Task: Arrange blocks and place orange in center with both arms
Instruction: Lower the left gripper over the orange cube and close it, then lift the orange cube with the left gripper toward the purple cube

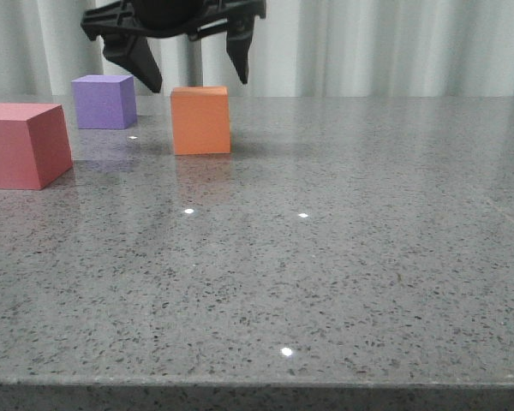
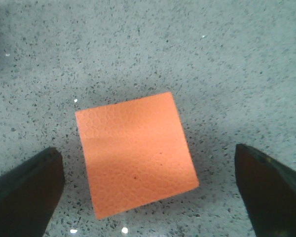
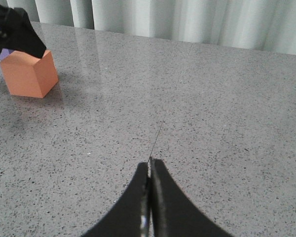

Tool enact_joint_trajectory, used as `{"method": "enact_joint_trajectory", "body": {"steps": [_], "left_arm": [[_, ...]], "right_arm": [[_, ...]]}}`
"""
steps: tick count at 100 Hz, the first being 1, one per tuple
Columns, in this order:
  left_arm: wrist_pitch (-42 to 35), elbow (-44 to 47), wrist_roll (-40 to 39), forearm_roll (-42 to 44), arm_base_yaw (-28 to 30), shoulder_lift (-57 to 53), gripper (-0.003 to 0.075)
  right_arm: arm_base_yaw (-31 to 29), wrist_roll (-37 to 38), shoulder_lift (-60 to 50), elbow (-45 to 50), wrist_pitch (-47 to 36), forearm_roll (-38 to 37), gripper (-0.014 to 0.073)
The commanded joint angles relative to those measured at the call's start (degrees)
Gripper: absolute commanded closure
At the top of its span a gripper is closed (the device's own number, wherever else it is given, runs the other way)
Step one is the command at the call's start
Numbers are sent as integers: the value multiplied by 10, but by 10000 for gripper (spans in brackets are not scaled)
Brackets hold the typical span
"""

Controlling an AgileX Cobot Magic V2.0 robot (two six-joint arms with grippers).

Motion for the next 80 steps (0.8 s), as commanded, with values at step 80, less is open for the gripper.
{"method": "enact_joint_trajectory", "body": {"steps": [80], "left_arm": [[-25,-19,-6,31,-3,-5,300]], "right_arm": [[-3,-1,1,-14,-44,-13,704]]}}
